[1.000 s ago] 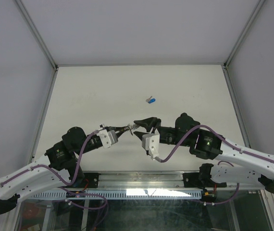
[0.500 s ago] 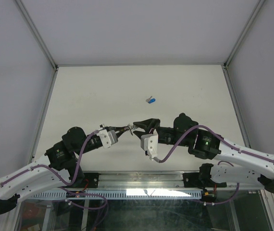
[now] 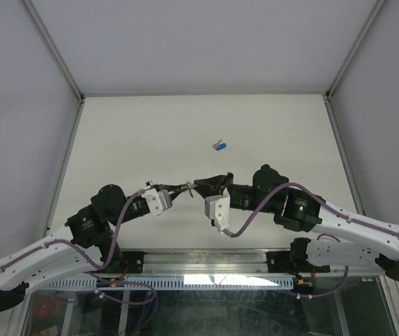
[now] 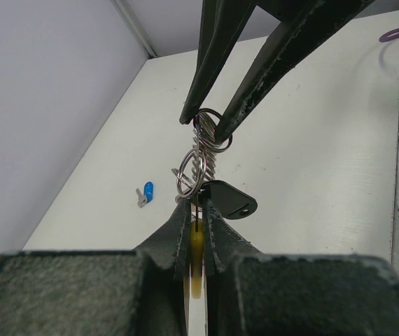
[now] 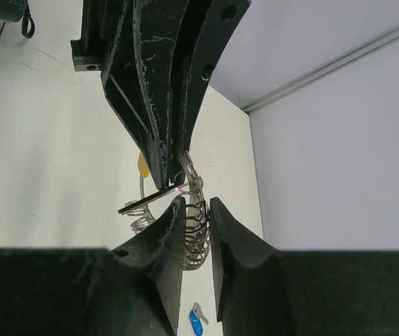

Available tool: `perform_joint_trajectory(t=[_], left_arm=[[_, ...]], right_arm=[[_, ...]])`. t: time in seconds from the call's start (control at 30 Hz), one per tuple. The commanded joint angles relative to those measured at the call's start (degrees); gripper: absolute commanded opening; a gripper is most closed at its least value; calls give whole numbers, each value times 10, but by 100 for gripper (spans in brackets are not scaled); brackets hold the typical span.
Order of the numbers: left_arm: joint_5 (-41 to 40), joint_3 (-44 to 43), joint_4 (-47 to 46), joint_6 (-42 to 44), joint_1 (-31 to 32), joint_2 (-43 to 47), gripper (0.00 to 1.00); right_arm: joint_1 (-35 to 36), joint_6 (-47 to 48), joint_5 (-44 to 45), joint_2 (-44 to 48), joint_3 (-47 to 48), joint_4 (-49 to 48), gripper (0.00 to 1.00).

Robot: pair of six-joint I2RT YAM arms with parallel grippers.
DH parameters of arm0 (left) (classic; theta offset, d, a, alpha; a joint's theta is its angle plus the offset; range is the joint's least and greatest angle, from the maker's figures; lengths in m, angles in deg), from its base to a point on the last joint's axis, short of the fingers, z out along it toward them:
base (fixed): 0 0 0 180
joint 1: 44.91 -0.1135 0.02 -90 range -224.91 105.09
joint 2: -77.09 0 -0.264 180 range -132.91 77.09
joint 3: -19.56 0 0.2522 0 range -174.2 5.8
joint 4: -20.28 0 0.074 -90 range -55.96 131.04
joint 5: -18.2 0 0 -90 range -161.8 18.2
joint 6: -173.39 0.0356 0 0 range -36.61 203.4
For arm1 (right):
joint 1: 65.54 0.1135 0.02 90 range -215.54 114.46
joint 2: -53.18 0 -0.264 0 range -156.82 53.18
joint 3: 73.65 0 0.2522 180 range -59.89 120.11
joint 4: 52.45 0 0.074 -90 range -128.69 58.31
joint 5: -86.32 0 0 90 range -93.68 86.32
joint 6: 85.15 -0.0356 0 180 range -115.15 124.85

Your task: Put the keys on the keyring

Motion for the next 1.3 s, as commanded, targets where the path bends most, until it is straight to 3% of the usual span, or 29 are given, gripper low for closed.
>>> perform_joint_trajectory(t=[0.0, 0.1, 0.23, 0.33, 0.97, 1.27], left_arm=[[-6, -31, -35, 2, -4, 4, 0], [-8, -31, -35, 2, -4, 2, 0], [-8, -31, -34, 2, -4, 3, 0], [-8, -32, -35, 1, -4, 3, 0], [-8, -29, -34, -1, -4, 3, 0], [-8, -30, -35, 0, -4, 3, 0]], right_arm=[[3, -2, 6, 7, 8, -23, 22], [4, -2, 6, 8, 12, -18, 21], [3, -2, 2, 12, 7, -13, 40], [3, -1, -2, 12, 1, -13, 46], [4, -21, -4, 38, -17, -84, 46], [3, -20, -10, 20, -15, -32, 46]])
